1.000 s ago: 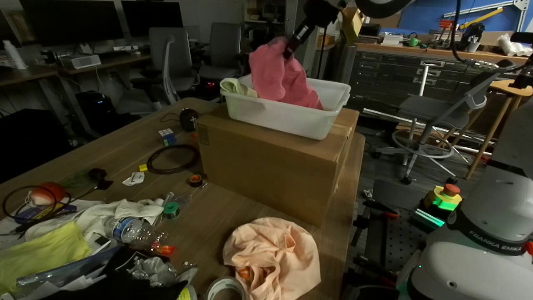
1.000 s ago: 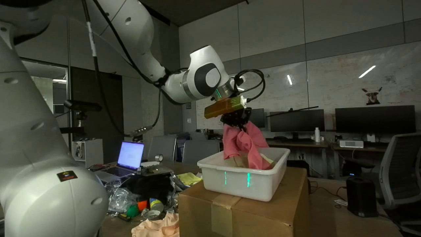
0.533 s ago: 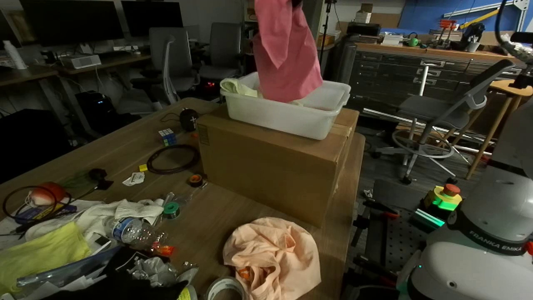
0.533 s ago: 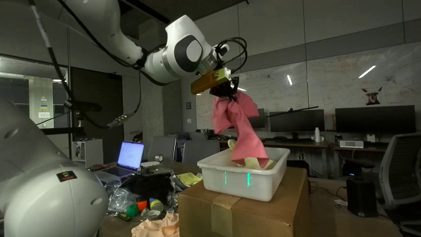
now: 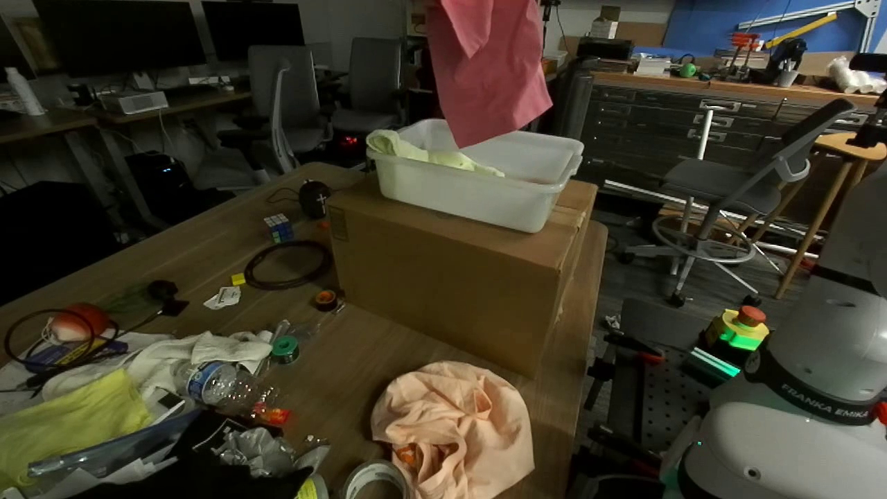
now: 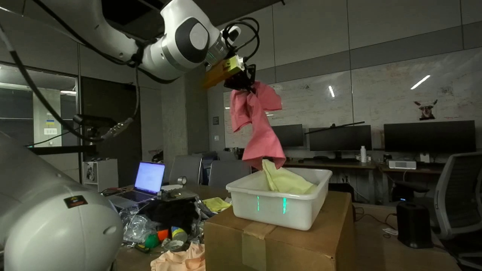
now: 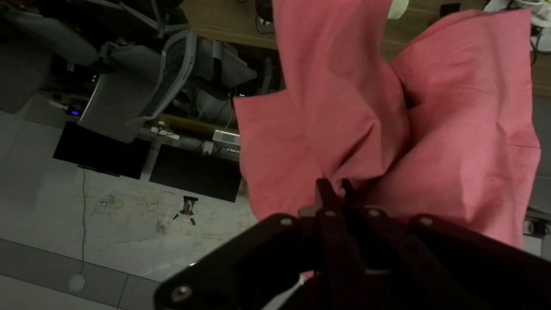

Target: Pick the clothes in the box and put them on the table

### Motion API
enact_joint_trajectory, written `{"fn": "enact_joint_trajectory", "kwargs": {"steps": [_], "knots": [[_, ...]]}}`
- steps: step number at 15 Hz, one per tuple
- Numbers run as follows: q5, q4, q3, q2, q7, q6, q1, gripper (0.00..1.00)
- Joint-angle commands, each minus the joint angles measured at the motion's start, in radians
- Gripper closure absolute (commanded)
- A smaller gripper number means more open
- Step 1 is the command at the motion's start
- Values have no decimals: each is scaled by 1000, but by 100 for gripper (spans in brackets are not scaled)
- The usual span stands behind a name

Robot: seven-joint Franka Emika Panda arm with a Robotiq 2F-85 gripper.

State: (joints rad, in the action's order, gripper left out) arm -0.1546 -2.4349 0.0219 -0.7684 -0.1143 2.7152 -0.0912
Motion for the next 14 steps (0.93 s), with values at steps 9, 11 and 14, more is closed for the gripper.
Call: {"fn": "enact_joint_trajectory", "kwargs": {"steps": [9, 11, 14], "knots": [[-138, 16, 197, 83, -23, -138, 106, 99], [-142, 16, 211, 102, -33, -144, 146, 99], [-138, 7, 222, 126, -58, -154, 208, 99]]}}
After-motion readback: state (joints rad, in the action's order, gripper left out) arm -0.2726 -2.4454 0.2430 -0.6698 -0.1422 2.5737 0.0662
